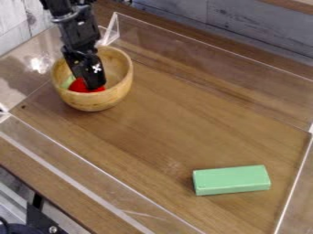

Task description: Move the red object to the right side of the table

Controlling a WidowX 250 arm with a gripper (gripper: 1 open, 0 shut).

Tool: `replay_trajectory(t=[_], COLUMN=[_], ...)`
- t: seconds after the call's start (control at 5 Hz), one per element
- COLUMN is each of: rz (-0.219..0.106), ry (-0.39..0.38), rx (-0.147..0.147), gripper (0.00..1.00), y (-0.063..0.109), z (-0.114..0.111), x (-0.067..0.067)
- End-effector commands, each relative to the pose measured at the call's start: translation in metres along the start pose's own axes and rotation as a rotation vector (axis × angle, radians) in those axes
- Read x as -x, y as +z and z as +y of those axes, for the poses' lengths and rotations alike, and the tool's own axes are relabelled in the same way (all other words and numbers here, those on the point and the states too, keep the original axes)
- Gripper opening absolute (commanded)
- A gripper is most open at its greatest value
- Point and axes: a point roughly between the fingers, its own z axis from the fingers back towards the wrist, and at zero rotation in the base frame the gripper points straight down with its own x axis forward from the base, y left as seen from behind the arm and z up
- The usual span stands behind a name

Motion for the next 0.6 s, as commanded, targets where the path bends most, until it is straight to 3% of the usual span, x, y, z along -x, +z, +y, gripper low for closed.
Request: replay_trajectory(t=[0.0, 0.2, 0.4], rz=[-0.004, 0.011, 0.027], ry=[-0.064, -0.113, -0.126], rx=[-0.016, -0.007, 0.000], gripper=[0.00, 0.00, 1.00], y=[0.009, 0.012, 0.017], z=[-0.004, -0.008, -0.007], x=[-0.013, -0.022, -0.025])
